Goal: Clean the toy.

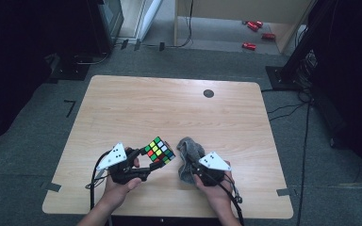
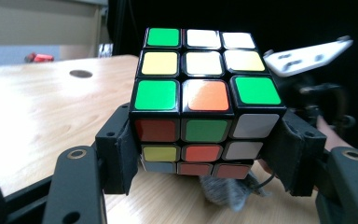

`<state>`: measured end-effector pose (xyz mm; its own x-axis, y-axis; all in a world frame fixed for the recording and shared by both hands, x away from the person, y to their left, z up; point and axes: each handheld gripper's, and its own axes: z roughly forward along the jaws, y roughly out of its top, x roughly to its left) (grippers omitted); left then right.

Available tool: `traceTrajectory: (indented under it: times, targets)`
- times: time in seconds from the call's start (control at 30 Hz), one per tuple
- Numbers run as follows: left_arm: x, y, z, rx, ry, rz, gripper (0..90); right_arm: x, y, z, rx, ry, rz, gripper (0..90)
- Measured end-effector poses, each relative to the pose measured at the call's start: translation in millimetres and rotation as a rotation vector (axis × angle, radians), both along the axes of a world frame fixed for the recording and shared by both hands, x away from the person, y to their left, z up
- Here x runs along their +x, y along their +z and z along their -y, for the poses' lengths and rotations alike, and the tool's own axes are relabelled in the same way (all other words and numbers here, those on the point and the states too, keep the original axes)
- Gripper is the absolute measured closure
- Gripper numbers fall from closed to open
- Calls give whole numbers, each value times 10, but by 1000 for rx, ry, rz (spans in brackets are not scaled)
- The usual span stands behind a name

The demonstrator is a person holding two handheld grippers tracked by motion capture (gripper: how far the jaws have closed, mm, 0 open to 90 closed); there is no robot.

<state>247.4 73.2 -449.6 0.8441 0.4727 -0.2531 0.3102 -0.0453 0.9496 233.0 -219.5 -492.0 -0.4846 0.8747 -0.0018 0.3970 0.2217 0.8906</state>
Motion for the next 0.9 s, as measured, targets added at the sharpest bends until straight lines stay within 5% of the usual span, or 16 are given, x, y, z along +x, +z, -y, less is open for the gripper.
traceTrajectory:
  times: [0.13,0.27,0.37,0.5,0.7,0.9]
  targets:
    - [30,-17,-11,15,21,-20,344,100,-53,69,37,5,-57,372]
    - [67,-28,-40,5,48,-60,344,-39,145,-4,64,76,77,280]
    - [78,-36,-41,-2,65,-94,343,-172,263,-109,104,154,149,255]
    - [74,-17,-8,-13,76,-141,343,-266,297,-286,116,228,179,194]
    - [52,-19,77,-46,35,-221,343,-311,242,-474,64,218,205,162]
    - [42,-26,128,-96,-8,-311,343,-338,219,-531,40,213,275,285]
